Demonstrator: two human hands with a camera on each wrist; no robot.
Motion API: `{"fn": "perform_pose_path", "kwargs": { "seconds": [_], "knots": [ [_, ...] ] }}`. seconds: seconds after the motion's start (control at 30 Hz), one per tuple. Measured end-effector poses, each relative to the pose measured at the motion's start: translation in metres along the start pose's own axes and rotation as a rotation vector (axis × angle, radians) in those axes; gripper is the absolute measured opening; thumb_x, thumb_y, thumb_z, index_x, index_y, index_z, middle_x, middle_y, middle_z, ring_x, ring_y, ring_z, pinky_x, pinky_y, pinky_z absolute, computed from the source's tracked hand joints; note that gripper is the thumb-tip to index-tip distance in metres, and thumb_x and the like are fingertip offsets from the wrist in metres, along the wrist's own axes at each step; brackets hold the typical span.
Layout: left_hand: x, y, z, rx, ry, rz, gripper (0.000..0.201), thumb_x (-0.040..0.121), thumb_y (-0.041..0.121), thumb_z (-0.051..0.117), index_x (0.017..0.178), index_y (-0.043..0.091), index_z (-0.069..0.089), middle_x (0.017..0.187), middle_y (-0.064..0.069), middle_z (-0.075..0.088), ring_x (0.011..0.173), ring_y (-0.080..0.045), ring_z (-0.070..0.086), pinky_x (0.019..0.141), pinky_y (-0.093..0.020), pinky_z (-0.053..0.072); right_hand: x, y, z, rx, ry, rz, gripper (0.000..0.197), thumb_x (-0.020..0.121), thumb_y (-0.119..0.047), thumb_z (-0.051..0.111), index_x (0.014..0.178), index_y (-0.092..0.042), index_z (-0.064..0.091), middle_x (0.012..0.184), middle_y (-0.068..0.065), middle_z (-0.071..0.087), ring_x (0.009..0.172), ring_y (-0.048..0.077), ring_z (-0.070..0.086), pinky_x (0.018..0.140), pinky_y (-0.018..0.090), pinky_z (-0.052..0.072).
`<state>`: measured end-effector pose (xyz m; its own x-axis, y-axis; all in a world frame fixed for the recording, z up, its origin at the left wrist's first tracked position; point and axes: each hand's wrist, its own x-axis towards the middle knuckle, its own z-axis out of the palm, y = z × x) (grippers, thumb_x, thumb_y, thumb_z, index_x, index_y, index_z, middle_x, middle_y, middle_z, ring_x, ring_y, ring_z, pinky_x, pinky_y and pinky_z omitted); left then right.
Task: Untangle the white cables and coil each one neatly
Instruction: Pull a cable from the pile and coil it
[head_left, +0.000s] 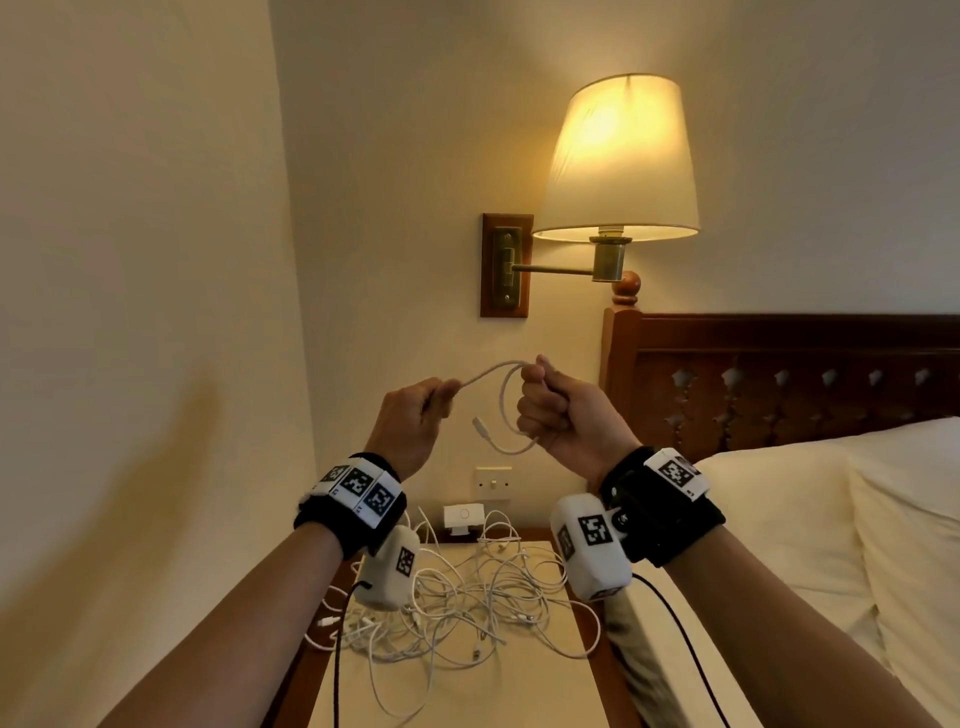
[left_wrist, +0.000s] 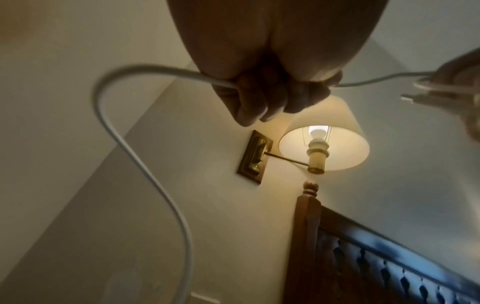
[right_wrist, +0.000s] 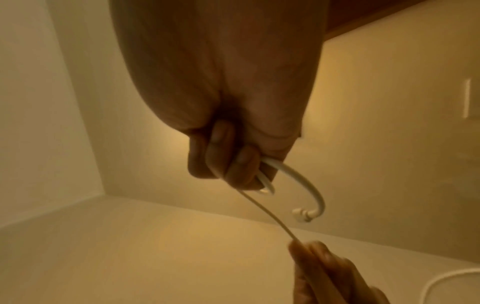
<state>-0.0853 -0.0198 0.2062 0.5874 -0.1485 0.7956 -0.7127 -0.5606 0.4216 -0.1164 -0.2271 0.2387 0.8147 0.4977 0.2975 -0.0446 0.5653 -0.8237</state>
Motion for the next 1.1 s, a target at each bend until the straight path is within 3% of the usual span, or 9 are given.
{"fn": "perform_pose_path", "kwargs": {
  "seconds": [0.13, 0.2, 0.27, 0.33, 0.53, 0.8, 0.9, 1.0, 1.1],
  "knots": [
    [-0.023, -0.036, -0.003, -0.011, -0.082, -0.102, 0.054, 0.086, 0.075, 0.030, 0.070, 0.028, 0.052, 0.063, 0.007, 0.051, 0.057, -0.004, 0.046, 0.061, -0.021, 0.041, -0.005, -0.016, -0.006, -0.004, 0.000, -0.045, 0.026, 0.103, -0.020, 0.031, 0.092, -0.011, 0.053, 0.056, -0.007, 0.032, 0.047, 0.007, 0.029, 0.050, 0.021, 0.031],
    [-0.034, -0.041, -0.004, 0.002, -0.099, -0.145, 0.036, 0.096, 0.053, 0.040, 0.074, 0.028, 0.054, 0.066, 0.004, 0.054, 0.061, -0.011, 0.050, 0.064, -0.029, 0.044, -0.007, -0.022, -0.009, -0.031, 0.026, -0.069, 0.027, 0.104, -0.019, 0.031, 0.092, -0.011, 0.053, 0.056, -0.006, 0.034, 0.046, 0.007, 0.032, 0.051, 0.021, 0.037],
    [-0.041, -0.037, -0.002, 0.014, -0.126, -0.139, 0.025, 0.100, 0.029, 0.044, 0.078, 0.027, 0.054, 0.065, 0.006, 0.053, 0.057, -0.006, 0.047, 0.059, -0.023, 0.042, -0.007, -0.026, -0.011, -0.098, 0.064, -0.078, 0.027, 0.105, -0.020, 0.031, 0.093, -0.010, 0.053, 0.058, -0.004, 0.041, 0.048, 0.009, 0.039, 0.052, 0.021, 0.041],
    [-0.044, -0.023, 0.002, 0.070, -0.199, -0.095, 0.024, 0.101, 0.024, 0.045, 0.078, 0.026, 0.052, 0.063, 0.010, 0.050, 0.052, -0.004, 0.045, 0.055, -0.016, 0.036, -0.007, -0.027, -0.010, -0.141, 0.095, -0.075, 0.028, 0.105, -0.020, 0.032, 0.092, -0.009, 0.053, 0.063, 0.001, 0.048, 0.052, 0.011, 0.046, 0.054, 0.021, 0.045],
    [-0.038, 0.048, 0.013, 0.346, -0.517, 0.183, 0.029, 0.103, 0.038, 0.037, 0.079, 0.027, 0.048, 0.061, 0.015, 0.046, 0.051, -0.001, 0.043, 0.055, -0.022, 0.034, -0.002, -0.019, 0.001, -0.437, 0.138, -0.118, 0.029, 0.105, -0.020, 0.036, 0.092, -0.006, 0.057, 0.073, 0.008, 0.065, 0.065, 0.019, 0.064, 0.067, 0.029, 0.053],
    [-0.015, 0.068, 0.004, 0.320, -0.128, 0.509, 0.037, 0.101, 0.041, 0.034, 0.088, 0.017, 0.058, 0.067, 0.006, 0.057, 0.049, -0.007, 0.047, 0.046, -0.020, 0.043, -0.003, -0.011, -0.002, -0.726, 0.098, -0.097, 0.034, 0.104, -0.027, 0.039, 0.095, -0.004, 0.062, 0.072, 0.006, 0.060, 0.061, 0.012, 0.057, 0.059, 0.019, 0.048],
    [-0.006, 0.064, 0.004, 0.374, -0.031, 0.499, 0.028, 0.102, 0.040, 0.034, 0.093, 0.020, 0.052, 0.070, 0.006, 0.057, 0.050, -0.008, 0.046, 0.045, -0.022, 0.043, -0.004, -0.005, -0.002, -0.763, 0.065, -0.084, 0.041, 0.104, -0.027, 0.039, 0.101, 0.006, 0.061, 0.071, 0.009, 0.062, 0.062, 0.018, 0.059, 0.062, 0.026, 0.050],
    [0.001, 0.059, 0.002, 0.423, 0.022, 0.429, 0.023, 0.101, 0.041, 0.036, 0.094, 0.022, 0.049, 0.071, 0.006, 0.054, 0.053, -0.007, 0.045, 0.050, -0.019, 0.036, -0.005, -0.004, 0.004, -0.710, 0.051, -0.043, 0.035, 0.105, -0.025, 0.036, 0.092, -0.002, 0.060, 0.062, 0.006, 0.058, 0.054, 0.017, 0.054, 0.057, 0.026, 0.048],
    [0.005, 0.052, 0.004, 0.319, -0.001, 0.214, 0.030, 0.097, 0.047, 0.044, 0.092, 0.018, 0.052, 0.076, 0.006, 0.055, 0.060, -0.011, 0.048, 0.055, -0.020, 0.037, -0.005, -0.004, 0.006, -0.664, 0.056, -0.008, 0.035, 0.105, -0.023, 0.034, 0.085, -0.006, 0.057, 0.054, 0.002, 0.050, 0.046, 0.014, 0.046, 0.049, 0.024, 0.042]
  ]
}}
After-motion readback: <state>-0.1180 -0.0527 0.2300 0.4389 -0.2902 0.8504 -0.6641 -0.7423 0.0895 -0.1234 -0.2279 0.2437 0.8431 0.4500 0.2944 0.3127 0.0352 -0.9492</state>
